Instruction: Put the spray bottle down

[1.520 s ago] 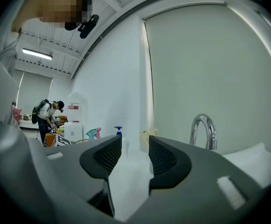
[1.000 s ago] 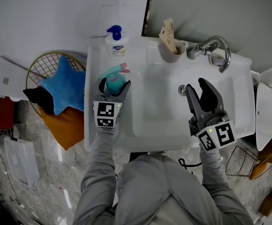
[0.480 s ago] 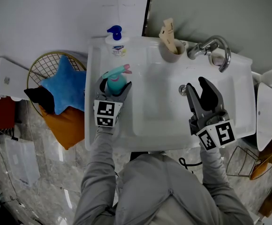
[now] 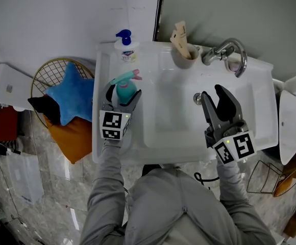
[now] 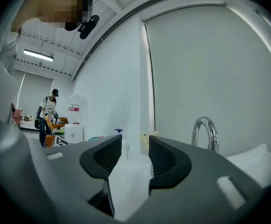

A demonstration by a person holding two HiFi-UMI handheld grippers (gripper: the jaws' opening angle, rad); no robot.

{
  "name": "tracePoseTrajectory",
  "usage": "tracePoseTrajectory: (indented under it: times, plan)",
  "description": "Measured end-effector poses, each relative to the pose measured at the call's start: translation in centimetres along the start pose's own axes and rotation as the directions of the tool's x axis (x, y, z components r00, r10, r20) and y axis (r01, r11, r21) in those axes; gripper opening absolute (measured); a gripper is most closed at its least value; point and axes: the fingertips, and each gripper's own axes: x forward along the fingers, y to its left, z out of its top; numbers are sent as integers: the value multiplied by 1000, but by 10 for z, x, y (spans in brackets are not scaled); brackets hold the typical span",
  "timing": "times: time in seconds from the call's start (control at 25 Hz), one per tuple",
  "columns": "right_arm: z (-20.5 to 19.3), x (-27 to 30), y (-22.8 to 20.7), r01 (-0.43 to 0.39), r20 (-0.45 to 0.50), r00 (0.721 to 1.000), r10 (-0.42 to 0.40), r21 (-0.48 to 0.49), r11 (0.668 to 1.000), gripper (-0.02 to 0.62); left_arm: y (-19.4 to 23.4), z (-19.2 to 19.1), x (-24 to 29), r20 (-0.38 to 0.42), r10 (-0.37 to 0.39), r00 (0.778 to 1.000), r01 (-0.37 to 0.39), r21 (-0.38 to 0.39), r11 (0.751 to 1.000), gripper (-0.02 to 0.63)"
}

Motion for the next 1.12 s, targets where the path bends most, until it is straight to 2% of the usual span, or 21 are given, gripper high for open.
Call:
tracePoseTrajectory:
  times: [0.24,0.64,0.92,1.12]
  plan:
    - [8,-10,1,-10,24,1000,10,-1,1000,179,2,22,-27,40,32,999,-33,29,999,439]
    - [14,-36,-1,-32,66,997,30,25,999,179,-13,73,-105,143,106,984,-118,75,990,439]
    - [18,-55,3,-72,92,993,68,32,997,179,-35,98,-156,205,162,965,-177,54,983,439]
    - [21,-66,8,-97,101,990,93,36,995,179,-54,102,-185,209,189,959,-203,46,978,439]
